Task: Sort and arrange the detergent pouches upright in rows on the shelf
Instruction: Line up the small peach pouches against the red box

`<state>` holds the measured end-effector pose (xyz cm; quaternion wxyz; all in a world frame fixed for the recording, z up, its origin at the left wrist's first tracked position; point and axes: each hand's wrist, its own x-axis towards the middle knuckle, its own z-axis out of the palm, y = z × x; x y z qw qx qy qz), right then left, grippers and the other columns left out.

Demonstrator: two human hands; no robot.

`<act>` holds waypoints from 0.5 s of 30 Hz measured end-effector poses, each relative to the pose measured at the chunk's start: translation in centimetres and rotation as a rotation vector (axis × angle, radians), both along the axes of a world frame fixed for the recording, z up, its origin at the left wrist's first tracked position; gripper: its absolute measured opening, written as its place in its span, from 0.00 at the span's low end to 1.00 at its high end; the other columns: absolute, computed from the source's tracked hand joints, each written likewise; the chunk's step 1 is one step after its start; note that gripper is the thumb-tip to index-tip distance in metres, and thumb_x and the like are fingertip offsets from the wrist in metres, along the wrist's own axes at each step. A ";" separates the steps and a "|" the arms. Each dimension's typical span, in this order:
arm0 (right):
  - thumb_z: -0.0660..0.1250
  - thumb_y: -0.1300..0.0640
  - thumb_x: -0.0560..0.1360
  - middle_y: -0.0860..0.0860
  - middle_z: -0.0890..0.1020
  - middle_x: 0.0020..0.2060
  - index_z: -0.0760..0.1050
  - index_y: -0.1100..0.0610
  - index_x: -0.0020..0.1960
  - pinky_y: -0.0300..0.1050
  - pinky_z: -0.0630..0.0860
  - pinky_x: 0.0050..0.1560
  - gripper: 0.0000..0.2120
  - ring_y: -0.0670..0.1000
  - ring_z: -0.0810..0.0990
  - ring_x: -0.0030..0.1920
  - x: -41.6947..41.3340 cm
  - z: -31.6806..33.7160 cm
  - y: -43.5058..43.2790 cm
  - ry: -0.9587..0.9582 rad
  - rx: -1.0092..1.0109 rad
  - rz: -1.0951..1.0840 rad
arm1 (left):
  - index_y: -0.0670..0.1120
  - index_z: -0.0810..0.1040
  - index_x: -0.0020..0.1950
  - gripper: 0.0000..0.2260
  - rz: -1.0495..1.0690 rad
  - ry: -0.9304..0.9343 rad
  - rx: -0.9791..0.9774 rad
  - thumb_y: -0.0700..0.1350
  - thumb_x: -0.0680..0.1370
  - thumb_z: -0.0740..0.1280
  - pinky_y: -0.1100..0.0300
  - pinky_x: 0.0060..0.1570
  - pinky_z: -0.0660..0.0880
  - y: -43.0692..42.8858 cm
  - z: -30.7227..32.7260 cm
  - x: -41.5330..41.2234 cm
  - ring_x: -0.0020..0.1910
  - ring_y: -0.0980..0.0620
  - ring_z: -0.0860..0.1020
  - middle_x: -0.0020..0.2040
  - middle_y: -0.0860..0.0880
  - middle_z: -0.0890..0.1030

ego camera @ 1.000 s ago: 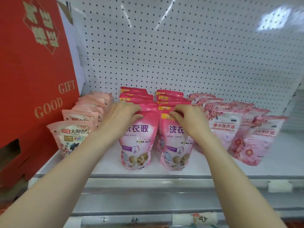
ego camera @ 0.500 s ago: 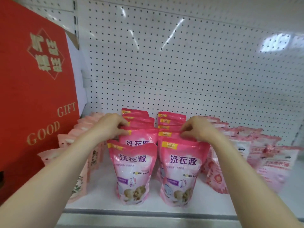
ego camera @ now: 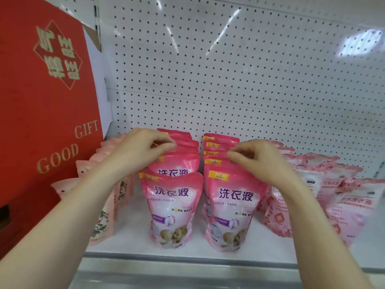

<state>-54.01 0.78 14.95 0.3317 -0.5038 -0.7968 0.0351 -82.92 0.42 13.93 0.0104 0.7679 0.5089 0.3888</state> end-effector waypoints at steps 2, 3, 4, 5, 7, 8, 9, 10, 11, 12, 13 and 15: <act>0.67 0.41 0.76 0.41 0.84 0.36 0.84 0.47 0.46 0.40 0.76 0.40 0.11 0.41 0.80 0.37 -1.1 -1.8 -1.2 -0.137 0.032 -0.031 | 0.58 0.84 0.48 0.14 -0.067 0.120 -0.021 0.64 0.73 0.65 0.62 0.48 0.76 -1.2 -0.6 1.6 0.43 0.67 0.79 0.42 0.64 0.83; 0.66 0.40 0.76 0.42 0.83 0.35 0.83 0.47 0.46 0.44 0.76 0.40 0.13 0.44 0.79 0.36 -1.7 -2.8 -1.4 -0.195 0.079 -0.078 | 0.58 0.83 0.46 0.18 -0.067 0.218 -0.016 0.68 0.72 0.61 0.59 0.46 0.77 -1.6 -1.0 2.4 0.41 0.65 0.79 0.40 0.63 0.83; 0.64 0.39 0.77 0.44 0.82 0.34 0.82 0.49 0.45 0.46 0.77 0.39 0.15 0.47 0.79 0.35 -2.2 -3.7 -1.4 -0.220 0.137 -0.136 | 0.54 0.82 0.43 0.22 -0.040 0.297 0.011 0.70 0.72 0.58 0.56 0.43 0.77 -1.8 -1.5 3.1 0.37 0.63 0.78 0.37 0.59 0.82; 0.63 0.40 0.78 0.45 0.81 0.32 0.81 0.50 0.44 0.48 0.78 0.38 0.16 0.50 0.79 0.34 -2.7 -4.4 -1.2 -0.208 0.191 -0.181 | 0.50 0.79 0.38 0.25 0.005 0.338 0.045 0.69 0.73 0.55 0.54 0.40 0.76 -1.9 -1.7 3.6 0.33 0.59 0.75 0.32 0.55 0.80; 0.61 0.42 0.80 0.47 0.79 0.28 0.78 0.53 0.39 0.49 0.78 0.38 0.18 0.54 0.79 0.31 -3.1 -5.3 -0.9 -0.149 0.250 -0.234 | 0.47 0.71 0.33 0.25 0.092 0.363 0.087 0.66 0.76 0.53 0.53 0.39 0.74 -2.0 -2.1 4.3 0.29 0.54 0.72 0.29 0.52 0.74; 0.61 0.43 0.80 0.47 0.77 0.26 0.76 0.54 0.37 0.50 0.78 0.40 0.19 0.55 0.78 0.29 -3.2 -5.5 -0.8 -0.124 0.265 -0.245 | 0.48 0.69 0.32 0.23 0.117 0.381 0.105 0.64 0.77 0.53 0.52 0.41 0.75 -2.0 -2.1 4.6 0.31 0.52 0.72 0.30 0.52 0.74; 0.61 0.45 0.81 0.47 0.75 0.25 0.74 0.53 0.35 0.50 0.77 0.42 0.19 0.55 0.77 0.28 -3.3 -5.5 -0.7 -0.112 0.278 -0.249 | 0.50 0.66 0.32 0.22 0.128 0.397 0.122 0.62 0.79 0.53 0.50 0.44 0.75 -2.0 -2.3 4.9 0.32 0.50 0.74 0.31 0.53 0.73; 0.61 0.46 0.81 0.46 0.74 0.25 0.73 0.53 0.35 0.51 0.77 0.43 0.19 0.55 0.76 0.27 -3.4 -5.6 -0.7 -0.113 0.290 -0.249 | 0.51 0.65 0.31 0.21 0.125 0.396 0.128 0.61 0.79 0.54 0.49 0.46 0.76 -2.0 -2.4 5.1 0.33 0.48 0.75 0.31 0.53 0.73; 0.61 0.46 0.81 0.46 0.73 0.25 0.73 0.53 0.35 0.53 0.77 0.45 0.18 0.54 0.76 0.27 -3.5 -5.7 -0.8 -0.121 0.302 -0.247 | 0.51 0.65 0.31 0.20 0.108 0.378 0.123 0.60 0.79 0.54 0.49 0.46 0.76 -1.8 -2.6 5.2 0.33 0.48 0.75 0.31 0.53 0.73; 0.61 0.47 0.81 0.46 0.74 0.25 0.74 0.53 0.36 0.53 0.77 0.47 0.18 0.54 0.76 0.27 -3.5 -5.7 -0.8 -0.129 0.313 -0.242 | 0.51 0.66 0.32 0.20 0.081 0.347 0.111 0.60 0.79 0.54 0.50 0.44 0.76 -1.4 -2.9 5.0 0.33 0.48 0.75 0.30 0.53 0.73; 0.61 0.47 0.81 0.45 0.73 0.25 0.75 0.53 0.36 0.54 0.77 0.48 0.18 0.53 0.76 0.27 -3.5 -5.7 -0.8 -0.130 0.316 -0.235 | 0.50 0.69 0.33 0.20 0.046 0.314 0.085 0.60 0.79 0.55 0.52 0.41 0.76 -1.0 -3.0 4.8 0.32 0.49 0.75 0.30 0.53 0.73; 0.61 0.47 0.82 0.44 0.72 0.25 0.72 0.51 0.36 0.54 0.76 0.50 0.17 0.52 0.75 0.27 -3.4 -5.7 -1.0 -0.135 0.311 -0.223 | 0.48 0.74 0.35 0.20 -0.013 0.269 0.004 0.60 0.78 0.56 0.53 0.38 0.73 0.0 -2.9 4.3 0.33 0.49 0.75 0.30 0.53 0.75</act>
